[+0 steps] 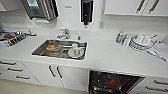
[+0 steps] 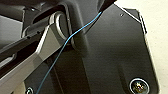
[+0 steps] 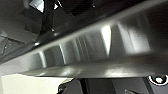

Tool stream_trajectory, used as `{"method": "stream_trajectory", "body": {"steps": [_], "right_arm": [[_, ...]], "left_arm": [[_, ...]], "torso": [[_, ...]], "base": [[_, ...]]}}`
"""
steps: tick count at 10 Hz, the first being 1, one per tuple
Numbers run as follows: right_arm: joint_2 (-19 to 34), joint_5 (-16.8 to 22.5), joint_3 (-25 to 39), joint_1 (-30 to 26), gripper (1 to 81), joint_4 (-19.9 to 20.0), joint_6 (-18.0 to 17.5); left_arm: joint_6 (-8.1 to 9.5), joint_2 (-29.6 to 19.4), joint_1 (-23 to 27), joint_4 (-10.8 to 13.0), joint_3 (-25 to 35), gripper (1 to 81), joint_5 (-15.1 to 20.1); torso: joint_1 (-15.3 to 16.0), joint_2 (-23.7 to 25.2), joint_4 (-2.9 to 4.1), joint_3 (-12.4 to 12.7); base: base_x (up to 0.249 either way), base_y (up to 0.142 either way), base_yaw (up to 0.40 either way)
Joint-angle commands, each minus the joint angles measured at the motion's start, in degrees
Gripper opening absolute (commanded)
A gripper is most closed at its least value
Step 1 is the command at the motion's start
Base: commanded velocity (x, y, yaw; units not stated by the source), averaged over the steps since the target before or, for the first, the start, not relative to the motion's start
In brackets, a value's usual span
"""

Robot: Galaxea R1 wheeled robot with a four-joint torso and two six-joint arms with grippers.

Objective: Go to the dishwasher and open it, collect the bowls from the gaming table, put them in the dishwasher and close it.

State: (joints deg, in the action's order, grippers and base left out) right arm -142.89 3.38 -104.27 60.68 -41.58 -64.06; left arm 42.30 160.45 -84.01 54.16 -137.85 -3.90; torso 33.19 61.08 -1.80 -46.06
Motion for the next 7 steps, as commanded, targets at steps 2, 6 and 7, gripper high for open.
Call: {"method": "stream_trajectory", "body": {"steps": [2,6,7], "right_arm": [[7.8,-0.2,11.0,-14.9,81.1,4.7,1.5],[8.9,0.0,12.9,-15.1,81.1,6.3,1.7],[8.0,0.0,9.5,-12.3,81.1,6.0,2.1]], "left_arm": [[0.24,-0.9,0.3,-0.4,0.3,81.1,2.4],[0.24,-0.7,0.3,-0.7,0.1,81.1,2.4],[0.24,-0.6,0.3,-0.8,0.1,81.1,2.4]], "torso": [[0.0,0.0,0.0,0.0],[0.0,0.0,0.0,0.0],[0.0,0.0,0.0,0.0]], "base": [[0.0,0.0,0.0],[0.0,0.0,0.0],[0.0,0.0,0.0]]}}
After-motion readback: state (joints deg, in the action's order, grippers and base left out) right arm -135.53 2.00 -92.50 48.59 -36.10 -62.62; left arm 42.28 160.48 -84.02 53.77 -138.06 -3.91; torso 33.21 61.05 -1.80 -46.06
